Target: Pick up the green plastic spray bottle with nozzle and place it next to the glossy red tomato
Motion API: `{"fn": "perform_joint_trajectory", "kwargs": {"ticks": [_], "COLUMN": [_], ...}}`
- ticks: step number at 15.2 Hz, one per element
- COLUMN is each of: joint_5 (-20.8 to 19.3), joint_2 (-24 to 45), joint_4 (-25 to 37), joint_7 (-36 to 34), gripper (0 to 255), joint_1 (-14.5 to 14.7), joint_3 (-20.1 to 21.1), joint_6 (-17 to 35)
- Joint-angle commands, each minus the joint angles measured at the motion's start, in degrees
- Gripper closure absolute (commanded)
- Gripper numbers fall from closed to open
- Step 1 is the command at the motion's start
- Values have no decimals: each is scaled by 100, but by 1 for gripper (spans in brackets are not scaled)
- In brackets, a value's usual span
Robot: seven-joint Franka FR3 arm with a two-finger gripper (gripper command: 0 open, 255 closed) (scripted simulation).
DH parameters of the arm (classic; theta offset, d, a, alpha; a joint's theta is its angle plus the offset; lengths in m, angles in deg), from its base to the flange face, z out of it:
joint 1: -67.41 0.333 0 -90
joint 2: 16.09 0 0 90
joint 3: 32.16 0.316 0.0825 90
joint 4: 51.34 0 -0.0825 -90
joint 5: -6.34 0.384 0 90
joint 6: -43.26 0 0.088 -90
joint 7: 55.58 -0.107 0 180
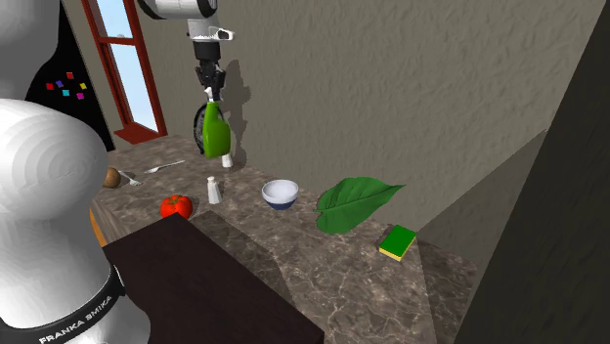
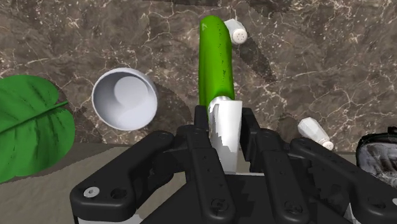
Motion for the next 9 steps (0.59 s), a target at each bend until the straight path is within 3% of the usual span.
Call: {"fn": "perform_joint_trajectory", "kwargs": {"ticks": [1, 9], "joint_5": [-17, -96], "joint_2": [47, 276], "joint_4": [-86, -378], "joint_7": [-6, -48], "gripper": [255, 255], "joint_1": [0, 17], "joint_3": [-9, -49], "joint_6": [137, 648]}}
